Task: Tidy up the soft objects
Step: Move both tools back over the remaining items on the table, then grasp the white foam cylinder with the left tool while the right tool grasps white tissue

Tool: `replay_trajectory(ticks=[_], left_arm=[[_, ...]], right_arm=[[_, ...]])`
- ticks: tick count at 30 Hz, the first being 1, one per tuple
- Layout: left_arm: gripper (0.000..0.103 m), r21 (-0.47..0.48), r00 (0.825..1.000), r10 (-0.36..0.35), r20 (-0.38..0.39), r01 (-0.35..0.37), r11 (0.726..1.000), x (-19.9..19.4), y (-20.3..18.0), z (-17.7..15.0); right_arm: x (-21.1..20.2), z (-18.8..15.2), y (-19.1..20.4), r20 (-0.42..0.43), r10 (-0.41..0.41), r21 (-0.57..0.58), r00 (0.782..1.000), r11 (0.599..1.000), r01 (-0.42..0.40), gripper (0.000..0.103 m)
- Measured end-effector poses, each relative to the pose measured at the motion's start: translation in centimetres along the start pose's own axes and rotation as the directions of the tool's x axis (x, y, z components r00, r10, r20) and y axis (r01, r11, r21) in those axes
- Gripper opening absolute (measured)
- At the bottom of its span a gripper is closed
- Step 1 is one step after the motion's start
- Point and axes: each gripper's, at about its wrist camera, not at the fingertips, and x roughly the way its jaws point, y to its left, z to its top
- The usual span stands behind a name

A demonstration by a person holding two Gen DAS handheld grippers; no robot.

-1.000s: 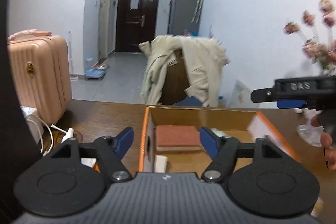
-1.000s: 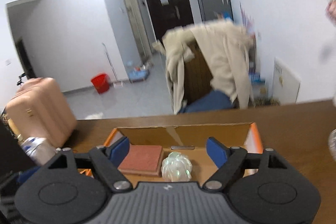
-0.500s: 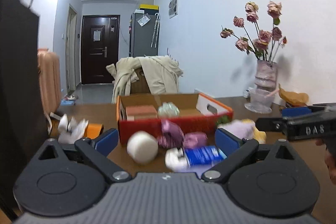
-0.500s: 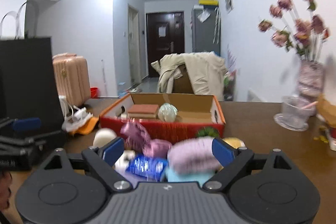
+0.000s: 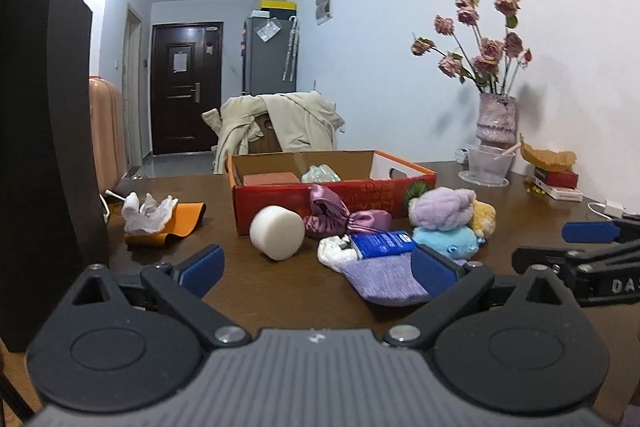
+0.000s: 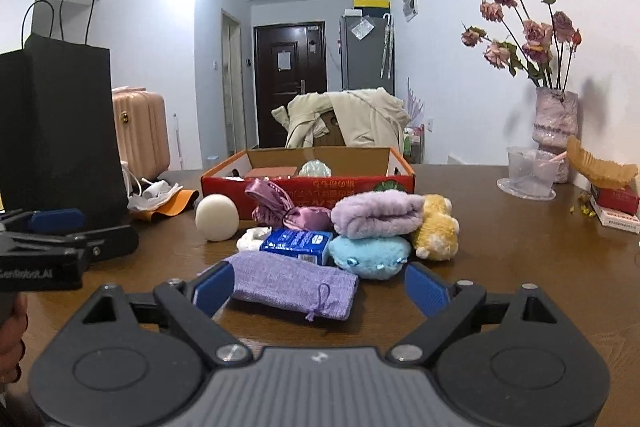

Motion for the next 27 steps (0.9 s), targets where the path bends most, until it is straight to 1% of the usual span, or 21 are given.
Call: replay_trajectory(ticks=[4,6,8,10,12,13,14,15,16,17,18,19,21,22,24,25,26,27], left_arm=[[0.102,-0.004,0.998,0.054,-0.03,-0.054,0.999,1.7,0.6,0.7],[0.101,0.002,0.995,0.078,-0.056,-0.078,0.997,3.3,1.1,1.2],[0.101,0.001,0.993,0.097,-0.064,-0.097,0.995,4.8,1.9,1.9],[0.101,-0.02,0.993,0.088,-0.073,-0.09,0.996,6.4,2.9,2.7],[0.096,-0.04,0.995,0.061,-0.08,-0.064,0.997,8.2,3.8,3.2],[0.089,-0.039,0.994,0.061,-0.09,-0.065,0.997,9.4,4.0,3.5],[0.085,-0.032,0.994,0.058,-0.095,-0.062,0.998,10.7,4.1,3.8],[0.083,-0.028,0.994,0.051,-0.098,-0.054,0.998,11.7,4.3,3.9],[0.079,-0.033,0.993,0.051,-0.108,-0.055,0.998,13.1,4.6,4.0],[0.076,-0.039,0.99,0.062,-0.127,-0.068,0.997,14.5,4.9,4.1],[0.076,-0.04,0.989,0.061,-0.138,-0.068,0.997,15.5,5.1,4.0],[0.077,-0.041,0.988,0.048,-0.149,-0.055,0.998,16.5,5.2,3.8],[0.077,-0.065,0.982,0.056,-0.182,-0.069,0.996,18.0,5.6,3.5],[0.076,-0.08,0.981,0.044,-0.191,-0.06,0.995,18.5,5.9,3.2],[0.059,-0.124,0.98,-0.011,-0.199,-0.014,0.992,19.2,6.5,2.6],[0.037,-0.145,0.978,-0.039,-0.204,0.01,0.989,19.5,6.8,2.4],[0.036,-0.169,0.975,-0.063,-0.212,0.027,0.985,19.7,7.2,2.2],[0.036,-0.184,0.976,-0.064,-0.206,0.025,0.983,19.7,7.5,2.1]], right_arm=[[0.8,0.7,0.1,-0.004,0.014,-0.004,1.0,1.0,-0.014,0.092],[1.7,1.3,0.0,-0.009,0.026,-0.002,1.0,1.0,-0.026,0.09],[3.0,2.5,0.2,-0.024,0.045,-0.003,0.999,0.999,-0.045,0.088],[4.2,3.8,0.7,-0.009,0.073,-0.017,0.997,0.997,-0.073,0.087],[5.8,4.8,1.1,-0.002,0.101,-0.03,0.995,0.994,-0.101,0.087],[7.0,5.2,1.4,-0.011,0.121,-0.044,0.993,0.992,-0.122,0.087],[8.4,5.5,1.8,-0.034,0.14,-0.059,0.99,0.988,-0.142,0.082],[9.7,5.7,2.1,-0.061,0.154,-0.07,0.986,0.985,-0.158,0.074],[11.2,5.9,2.6,-0.098,0.175,-0.086,0.98,0.979,-0.183,0.07],[12.8,6.0,3.1,-0.135,0.197,-0.107,0.971,0.971,-0.212,0.064],[13.9,6.1,3.6,-0.163,0.21,-0.123,0.964,0.965,-0.231,0.06],[15.1,6.1,4.2,-0.188,0.228,-0.141,0.956,0.957,-0.255,0.059],[17.1,6.0,5.2,-0.23,0.249,-0.169,0.941,0.942,-0.291,0.051],[18.1,6.0,5.7,-0.249,0.252,-0.178,0.935,0.937,-0.3,0.051],[19.7,5.6,6.5,-0.286,0.254,-0.192,0.924,0.93,-0.315,0.046],[20.6,5.5,6.8,-0.306,0.248,-0.197,0.919,0.928,-0.316,0.045],[21.1,5.3,7.0,-0.316,0.246,-0.191,0.916,0.93,-0.315,0.044],[21.7,5.1,7.0,-0.33,0.244,-0.18,0.912,0.932,-0.315,0.044]])
